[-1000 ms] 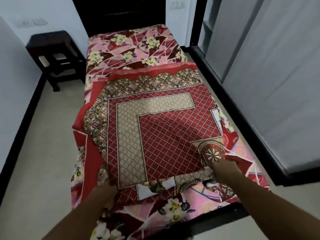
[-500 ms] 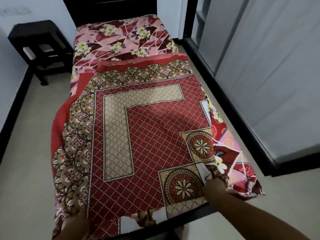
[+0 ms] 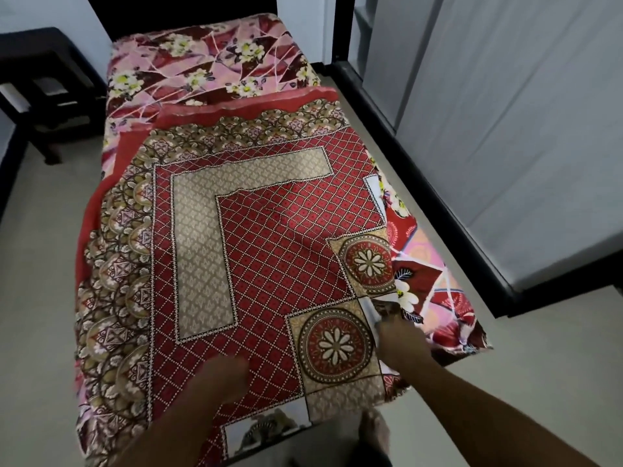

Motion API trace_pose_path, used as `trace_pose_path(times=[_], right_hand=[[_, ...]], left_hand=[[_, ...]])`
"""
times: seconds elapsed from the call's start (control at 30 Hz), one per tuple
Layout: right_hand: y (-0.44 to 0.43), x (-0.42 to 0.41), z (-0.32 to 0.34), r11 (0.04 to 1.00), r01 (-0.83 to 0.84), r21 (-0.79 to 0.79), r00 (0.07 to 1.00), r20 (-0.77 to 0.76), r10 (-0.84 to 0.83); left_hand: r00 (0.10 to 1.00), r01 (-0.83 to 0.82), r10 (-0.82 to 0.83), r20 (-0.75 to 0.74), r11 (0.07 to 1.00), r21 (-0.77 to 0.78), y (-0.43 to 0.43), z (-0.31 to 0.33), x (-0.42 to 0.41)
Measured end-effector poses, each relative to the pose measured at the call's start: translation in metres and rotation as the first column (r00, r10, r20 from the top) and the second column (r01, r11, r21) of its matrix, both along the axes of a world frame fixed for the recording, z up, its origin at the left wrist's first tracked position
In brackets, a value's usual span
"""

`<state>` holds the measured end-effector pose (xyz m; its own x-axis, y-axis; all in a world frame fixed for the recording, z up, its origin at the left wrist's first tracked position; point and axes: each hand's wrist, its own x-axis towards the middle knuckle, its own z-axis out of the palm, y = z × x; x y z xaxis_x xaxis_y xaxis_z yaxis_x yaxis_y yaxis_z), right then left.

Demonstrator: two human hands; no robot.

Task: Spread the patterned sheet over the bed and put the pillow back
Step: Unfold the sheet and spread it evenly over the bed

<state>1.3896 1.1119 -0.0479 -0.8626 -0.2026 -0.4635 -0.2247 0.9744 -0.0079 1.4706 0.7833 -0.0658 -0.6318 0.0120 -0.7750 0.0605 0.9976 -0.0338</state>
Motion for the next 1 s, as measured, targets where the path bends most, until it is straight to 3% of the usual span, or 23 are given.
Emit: trace_pose_path(times=[0.1, 0.17, 0.3, 0.47, 0.6, 0.73, 0.8, 0.87, 0.93, 1.0], right_hand=[[0.001, -0.037, 0.006, 0.961, 0.216, -0.173, 0.963, -0.125, -0.239], [0.011, -0.057, -0.002, 0.895, 0.364, -0.258, 0.918, -0.064, -0.391], [0.031, -0.088, -0.027, 0.772, 0.5, -0.393, 0.854, 0.077, -0.514], [0.04, -0.113, -0.053, 0.501, 0.723, -0.476, 0.682, 0.378, -0.626], [0.043, -0.117, -0.055, 0.257, 0.855, -0.45, 0.513, 0.66, -0.549], [0.048, -0.119, -0.047, 0.175, 0.89, -0.421, 0.456, 0.83, -0.321], [0.05, -0.122, -0.05, -0.032, 0.913, -0.406, 0.399, 0.908, -0.126], [0.053, -0.124, -0.052, -0.234, 0.921, -0.313, 0.306, 0.95, -0.063], [0.052, -0.125, -0.06, -0.259, 0.941, -0.216, 0.203, 0.976, -0.078], [0.047, -0.13, -0.071, -0.154, 0.97, -0.188, 0.174, 0.979, -0.103]], left_hand=[[0.951, -0.031, 0.114, -0.286, 0.96, 0.279, 0.064, 0.01, -0.049], [0.897, -0.079, 0.246, -0.366, 0.906, 0.415, 0.103, 0.015, -0.081], [0.876, -0.131, 0.336, -0.347, 0.857, 0.499, 0.149, 0.003, -0.102], [0.905, -0.1, 0.3, -0.301, 0.839, 0.535, 0.187, -0.021, -0.108], [0.897, -0.169, 0.345, -0.275, 0.844, 0.508, 0.202, -0.039, -0.107], [0.855, -0.323, 0.484, -0.186, 0.777, 0.54, 0.207, -0.053, -0.107], [0.822, -0.395, 0.551, -0.145, 0.734, 0.552, 0.207, -0.056, -0.11], [0.785, -0.44, 0.606, -0.131, 0.693, 0.572, 0.205, -0.06, -0.112], [0.729, -0.507, 0.68, -0.085, 0.618, 0.6, 0.202, -0.066, -0.113], [0.67, -0.578, 0.742, -0.029, 0.545, 0.607, 0.2, -0.07, -0.114]])
